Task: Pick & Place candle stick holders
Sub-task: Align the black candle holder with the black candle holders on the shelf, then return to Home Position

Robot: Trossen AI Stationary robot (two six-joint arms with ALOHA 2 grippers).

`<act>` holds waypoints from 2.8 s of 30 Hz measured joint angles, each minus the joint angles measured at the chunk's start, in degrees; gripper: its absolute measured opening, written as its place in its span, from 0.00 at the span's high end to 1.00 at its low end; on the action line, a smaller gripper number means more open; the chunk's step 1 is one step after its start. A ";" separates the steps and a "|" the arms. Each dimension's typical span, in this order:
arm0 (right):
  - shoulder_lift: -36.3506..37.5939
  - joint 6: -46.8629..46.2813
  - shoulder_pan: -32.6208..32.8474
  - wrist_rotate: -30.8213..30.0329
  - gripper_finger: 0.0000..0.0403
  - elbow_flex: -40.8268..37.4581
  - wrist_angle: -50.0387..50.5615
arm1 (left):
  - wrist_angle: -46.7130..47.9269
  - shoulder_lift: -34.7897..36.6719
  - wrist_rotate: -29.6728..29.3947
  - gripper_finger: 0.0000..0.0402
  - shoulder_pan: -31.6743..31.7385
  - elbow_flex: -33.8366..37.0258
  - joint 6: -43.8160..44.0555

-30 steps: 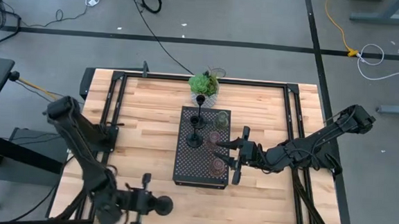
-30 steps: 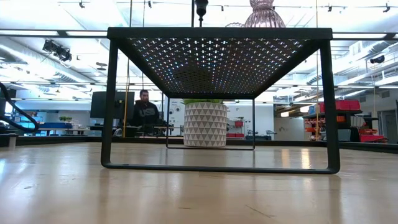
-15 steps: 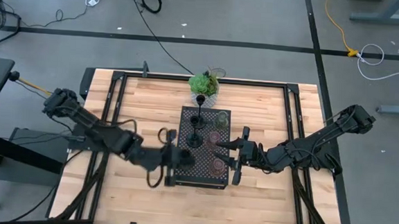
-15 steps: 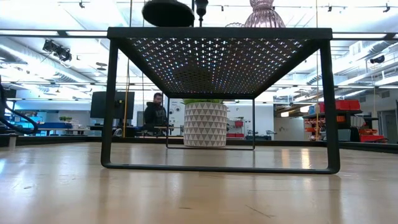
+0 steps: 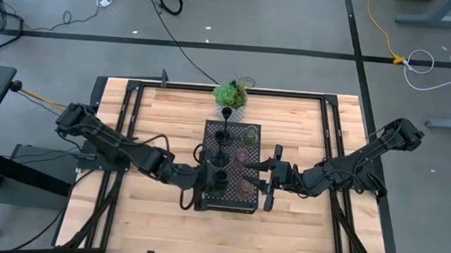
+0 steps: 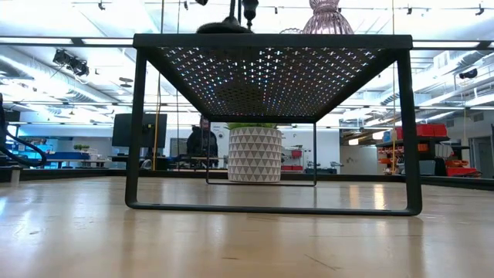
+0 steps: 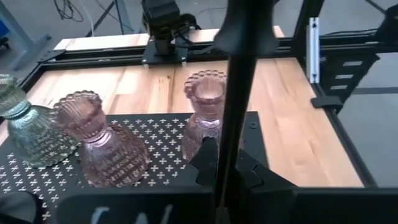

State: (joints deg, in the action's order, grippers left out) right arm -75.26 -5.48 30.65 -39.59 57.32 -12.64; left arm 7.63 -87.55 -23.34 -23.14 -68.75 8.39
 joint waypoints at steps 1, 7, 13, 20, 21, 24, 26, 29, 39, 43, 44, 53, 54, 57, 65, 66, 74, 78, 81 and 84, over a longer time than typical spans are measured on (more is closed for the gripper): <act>0.00 -0.01 0.02 0.00 0.64 0.00 0.24 | 0.01 -0.19 -0.25 0.98 0.05 0.00 -0.01; 0.00 0.00 0.02 0.02 0.64 0.00 0.63 | 0.14 -0.30 -0.99 0.98 0.66 0.00 -0.53; -0.01 0.00 0.01 0.02 0.64 0.00 0.76 | 1.50 -0.30 -1.17 0.97 1.18 0.00 -0.41; 0.00 0.00 0.01 0.02 0.64 0.00 0.76 | 2.66 -0.30 -2.30 0.92 1.18 0.00 -0.05; 0.00 0.00 0.00 0.02 0.64 0.00 0.76 | 2.67 -0.30 -2.30 0.92 1.18 0.00 -0.05; 0.00 0.00 0.00 0.02 0.64 0.00 0.76 | 2.67 -0.30 -2.08 0.93 1.18 0.00 -0.05; 0.00 0.00 0.00 0.02 0.64 0.00 0.76 | 2.71 -0.24 -1.96 0.92 1.10 0.00 -0.05; -0.01 0.00 0.00 0.02 0.64 0.00 0.76 | 2.92 -0.15 -2.19 0.90 1.07 0.00 -0.06; -0.02 0.02 0.00 0.00 0.64 0.00 0.75 | 3.79 -0.15 -2.30 0.72 1.07 0.00 -0.05; 0.00 0.02 0.00 0.00 0.64 0.00 0.76 | 3.89 0.09 -2.30 0.66 1.05 0.00 -0.05; 0.00 0.02 0.00 0.00 0.64 0.00 0.76 | 4.06 0.51 -2.30 0.64 0.99 0.00 -0.04; -0.01 0.02 -0.02 -0.02 0.64 0.00 0.76 | 6.53 6.51 -2.50 0.58 0.98 -0.04 -0.01; -0.02 0.02 -0.01 -0.01 0.64 0.00 0.76 | 7.04 6.96 -2.50 0.58 0.98 -0.04 0.16; -0.02 0.02 -0.02 -0.04 0.64 0.00 0.80 | 10.09 8.42 -2.30 0.58 0.93 -0.02 0.38; 0.43 0.62 0.00 -8.65 0.64 0.00 7.93 | 26.03 16.24 -4.94 0.58 -0.71 -0.02 2.98; 0.89 0.61 -0.02 -10.52 0.64 0.00 9.90 | 28.00 17.55 -6.39 0.58 -1.03 -0.04 3.12; 13.02 -8.51 0.18 -15.69 0.64 -0.02 35.22 | 52.82 31.48 -23.94 0.58 -6.32 1.60 16.13; 23.29 -23.24 2.03 -21.03 0.64 -3.79 51.18 | 54.29 44.05 -34.45 0.58 -13.55 13.12 25.49; 31.05 -33.06 4.15 -24.90 0.64 -11.41 51.51 | 49.62 54.34 -39.13 0.58 -19.32 25.88 31.39; 37.01 -35.04 5.99 -22.34 0.64 -20.78 42.25 | 38.91 61.86 -40.14 0.58 -23.40 38.23 31.91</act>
State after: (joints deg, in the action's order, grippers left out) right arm -38.25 -40.51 36.65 -61.94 36.54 29.61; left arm 46.54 -25.69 -63.49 -46.54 -30.53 40.30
